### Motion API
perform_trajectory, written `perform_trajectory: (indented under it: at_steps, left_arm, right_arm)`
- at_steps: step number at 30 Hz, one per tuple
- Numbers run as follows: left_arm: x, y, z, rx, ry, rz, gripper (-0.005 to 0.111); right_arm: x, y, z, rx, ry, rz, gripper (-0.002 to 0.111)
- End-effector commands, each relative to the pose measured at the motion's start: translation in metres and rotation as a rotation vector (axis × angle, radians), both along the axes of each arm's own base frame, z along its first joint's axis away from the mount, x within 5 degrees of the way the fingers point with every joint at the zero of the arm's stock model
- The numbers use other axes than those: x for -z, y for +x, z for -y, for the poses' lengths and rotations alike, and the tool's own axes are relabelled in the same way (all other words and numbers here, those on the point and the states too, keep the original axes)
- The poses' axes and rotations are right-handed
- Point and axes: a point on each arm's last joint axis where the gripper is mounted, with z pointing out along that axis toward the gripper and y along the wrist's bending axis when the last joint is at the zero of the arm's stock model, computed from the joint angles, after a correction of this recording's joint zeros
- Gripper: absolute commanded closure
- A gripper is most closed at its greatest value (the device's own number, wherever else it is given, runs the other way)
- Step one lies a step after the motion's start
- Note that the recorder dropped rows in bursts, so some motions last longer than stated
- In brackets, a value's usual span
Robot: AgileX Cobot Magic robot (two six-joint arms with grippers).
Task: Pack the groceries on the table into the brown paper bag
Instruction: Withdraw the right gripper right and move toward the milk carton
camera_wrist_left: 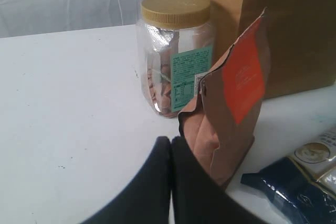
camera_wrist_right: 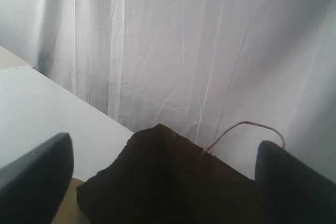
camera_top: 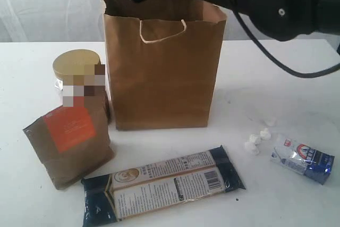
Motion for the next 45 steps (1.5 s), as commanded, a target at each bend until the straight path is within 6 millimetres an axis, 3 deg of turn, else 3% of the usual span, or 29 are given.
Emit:
perform_trajectory:
  at_steps: [1,6,10,24,34,45]
  left_arm:
    - [0.001,0.0,0.0,0.0,-0.005,0.003,0.107]
    - [0.001,0.0,0.0,0.0,-0.005,0.003,0.107]
    - [0.001,0.0,0.0,0.0,-0.005,0.003,0.107]
    - [0.001,0.0,0.0,0.0,-0.005,0.003,0.107]
    - [0.001,0.0,0.0,0.0,-0.005,0.003,0.107]
    - [0.001,0.0,0.0,0.0,-0.005,0.003,0.107]
  right_arm:
    - [-0.008,-0.028,0.022,0.009,0.008,0.002,0.022]
    - [-0.027,-0.07,0.074,0.084,0.01,0.024,0.022]
    - [-0.026,-0.103,0.109,0.155,-0.109,-0.029,0.022]
    - [-0.036,-0.164,0.16,0.264,-0.272,-0.057,0.022]
    - [-0.019,-0.164,0.177,0.467,-0.211,-0.332,0.022]
    - [0.01,-0.127,0.173,0.609,-0.319,-0.517,0.022]
